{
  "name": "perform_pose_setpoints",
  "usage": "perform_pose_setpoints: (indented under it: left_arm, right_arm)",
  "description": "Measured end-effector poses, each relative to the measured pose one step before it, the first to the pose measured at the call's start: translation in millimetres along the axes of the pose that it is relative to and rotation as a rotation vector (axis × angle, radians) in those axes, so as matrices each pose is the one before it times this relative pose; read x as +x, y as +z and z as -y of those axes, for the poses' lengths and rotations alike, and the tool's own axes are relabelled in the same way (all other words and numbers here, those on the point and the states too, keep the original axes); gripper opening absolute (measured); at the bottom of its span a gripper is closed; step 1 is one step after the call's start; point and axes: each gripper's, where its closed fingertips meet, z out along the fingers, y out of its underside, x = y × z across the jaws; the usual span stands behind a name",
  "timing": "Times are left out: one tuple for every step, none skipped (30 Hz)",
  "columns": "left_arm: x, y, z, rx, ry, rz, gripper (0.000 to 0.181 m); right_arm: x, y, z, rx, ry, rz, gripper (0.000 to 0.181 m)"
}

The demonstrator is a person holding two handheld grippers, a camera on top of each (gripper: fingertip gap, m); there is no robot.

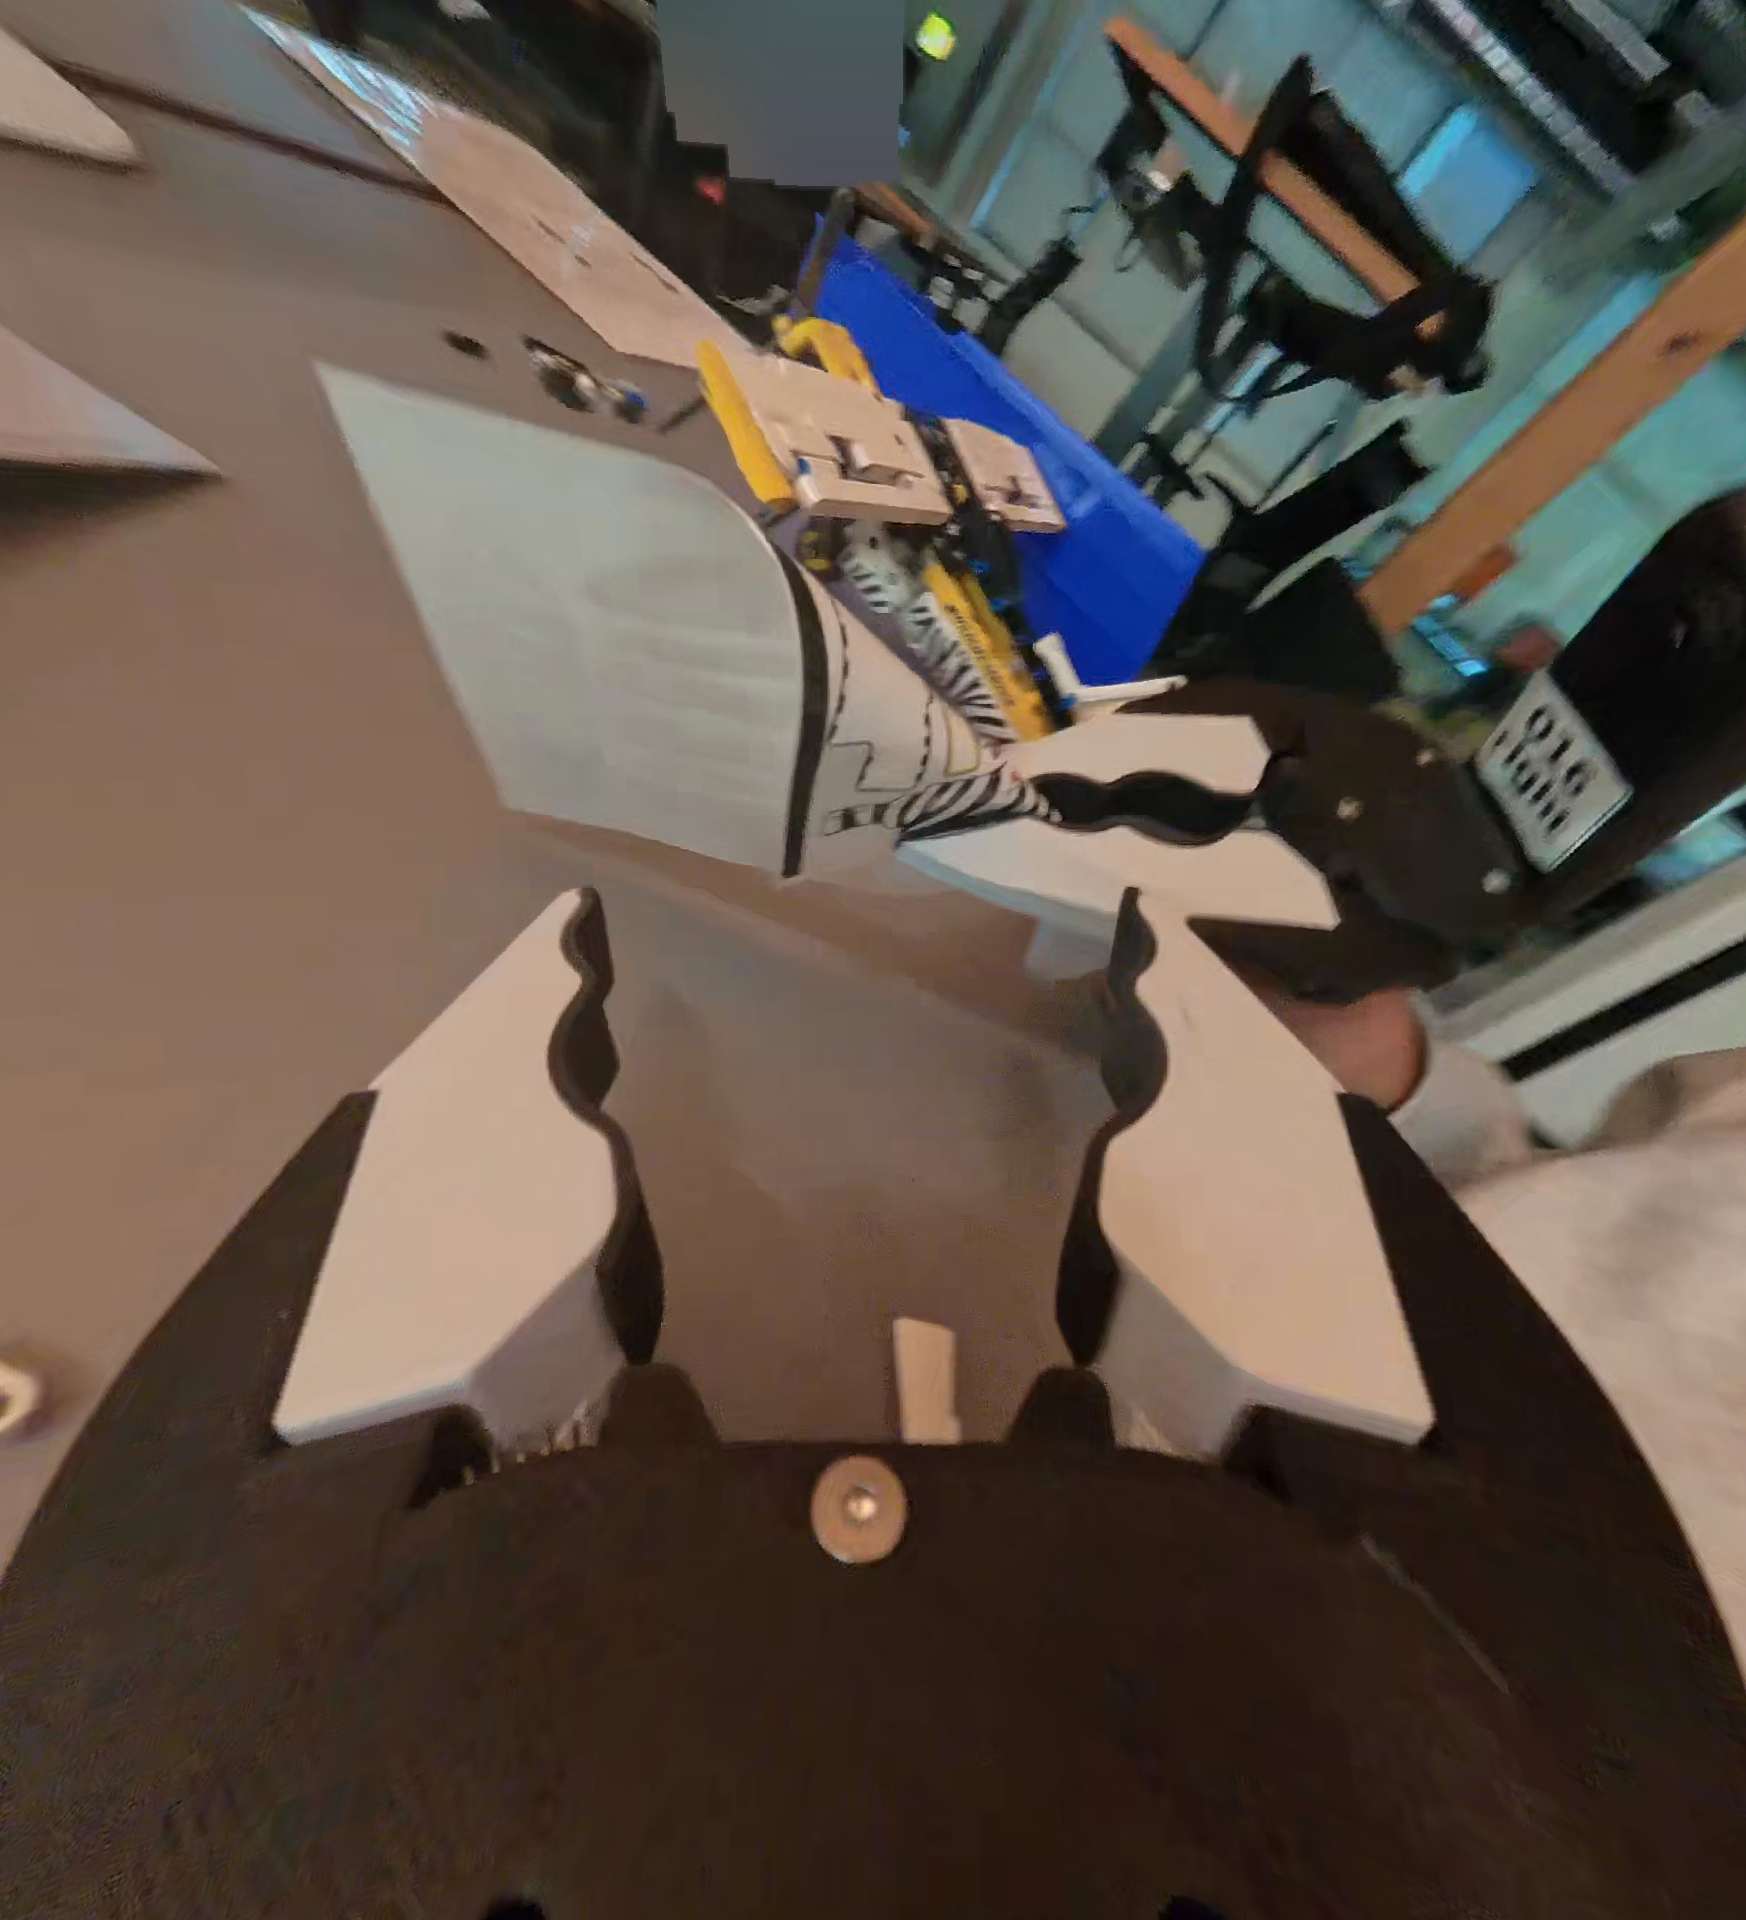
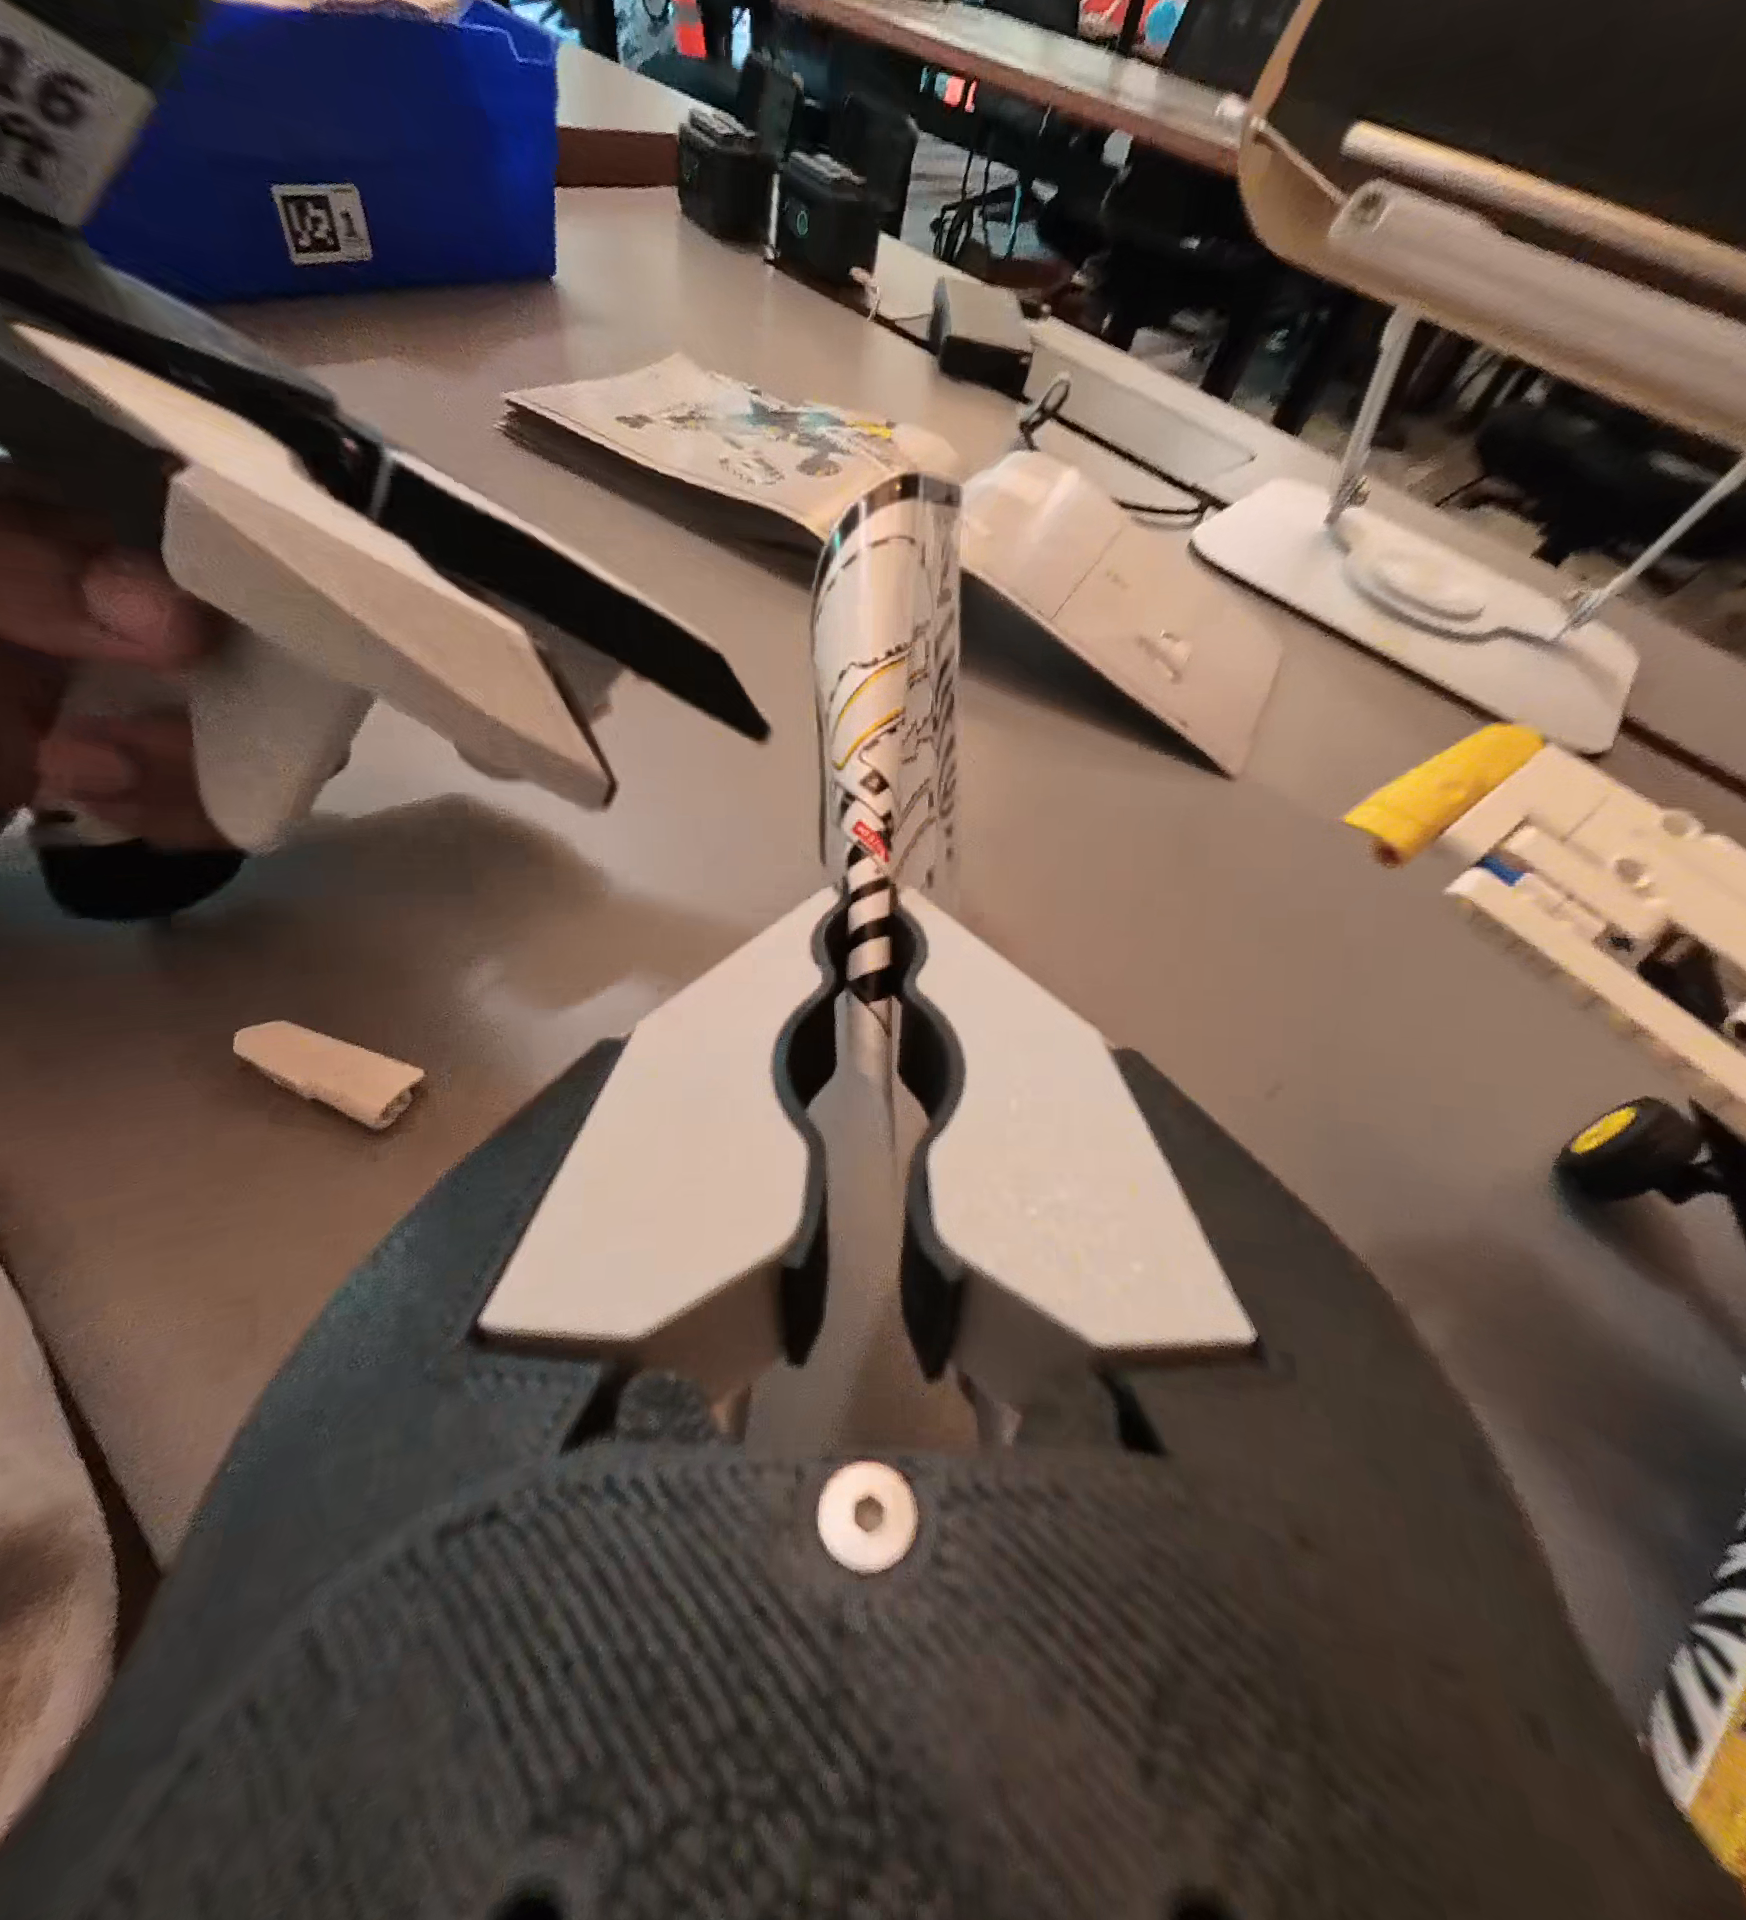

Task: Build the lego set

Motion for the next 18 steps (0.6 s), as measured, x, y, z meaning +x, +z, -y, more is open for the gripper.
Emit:
perform_pose_setpoints:
  left_arm:
    - [4.85, 1.77, 0.96, 0.008, -0.0476, -0.0467, 0.097]
    - [5.37, 0.17, 3.26, 0.0298, -0.0513, -0.054, 0.095]
    - [3.97, -0.97, 3.78, 0.0355, -0.0541, -0.0505, 0.092]
    - [2.96, -1.79, 3.22, 0.0307, -0.0529, -0.048, 0.087]
    - [1.87, -2.64, 3.07, 0.0251, -0.045, -0.0435, 0.079]
    - [-0.43, -3.16, 2.86, 0.019, -0.0367, -0.0253, 0.069]
    - [-1.42, -3.2, 2.39, 0.0137, -0.025, -0.0133, 0.057]
    - [-0.49, -3.18, 2.48, 0.0148, -0.012, -0.0119, 0.044]
    - [-0.45, -3.15, 3.53, 0.022, -0.0036, -0.0051, 0.031]
    - [-0.55, -2.99, 4.1, 0.0239, 0.0003, 0.0009, 0.022]
    - [-0.88, -2.53, 3.34, 0.0166, 0.0047, 0.0042, 0.013]
    - [-0.51, -2.07, 2.45, 0.0108, 0.0059, 0.0038, 0.006]
    - [-0.27, -1.46, 1.76, 0.0073, 0.002, 0.0011, 0.003]
    - [0.51, -1.23, 1.18, 0.0047, -0.0023, -0.0054, 0.0]
    - [1.01, -0.76, 1.05, 0.0047, -0.0036, -0.0093, 0.0]
    - [1.09, -0.36, 0.82, 0.0052, -0.0033, -0.0089, 0.0]
    - [0.81, -0.01, 0.43, 0.0037, -0.0028, -0.0061, 0.0]
    - [0.99, 0.45, -0.67, -0.0029, -0.0007, -0.0057, 0.0]
  right_arm:
    - [-3.0, 1.46, 2.35, 0.0088, -0.0245, -0.0129, 0.004]
    - [-4.3, 1.73, 2.26, 0.0073, -0.0281, -0.0095, 0.005]
    - [-5.59, 1.83, 2.39, 0.0056, -0.0337, -0.0049, 0.007]
    - [-6.08, 1.88, 2.22, 0.0035, -0.0396, -0.0052, 0.01]
    - [-6.74, 1.86, 1.45, 0.0005, -0.0473, -0.0003, 0.012]
    - [-6.6, 1.83, 0.5, -0.0039, -0.0516, 0.0017, 0.013]
    - [-5.47, 1.78, -0.08, -0.0045, -0.051, -0.0011, 0.017]
    - [-4.57, 1.27, -0.27, -0.002, -0.0474, -0.0019, 0.02]
    - [-3.71, 0.77, 0.14, 0.0023, -0.0383, -0.0007, 0.025]
    - [-3.22, 0.15, 0.6, 0.0069, -0.0255, 0.0037, 0.03]
    - [-1.38, -0.58, 0.84, 0.0103, -0.0077, 0.0027, 0.035]
    - [0.0, -1.44, 2.44, 0.019, 0.0131, 0.0066, 0.04]
    - [0.48, -2.35, 4.01, 0.0289, 0.0352, 0.016, 0.044]
    - [1.1, -3.16, 5.93, 0.0404, 0.0587, 0.0238, 0.049]
    - [2.16, -4.01, 7.06, 0.0476, 0.0771, 0.0258, 0.052]
    - [2.82, -4.33, 7.56, 0.0509, 0.0887, 0.0275, 0.052]
    - [3.38, -4.3, 7.56, 0.0509, 0.0947, 0.0271, 0.054]
    - [4.01, -4.11, 6.8, 0.0462, 0.0962, 0.0241, 0.054]
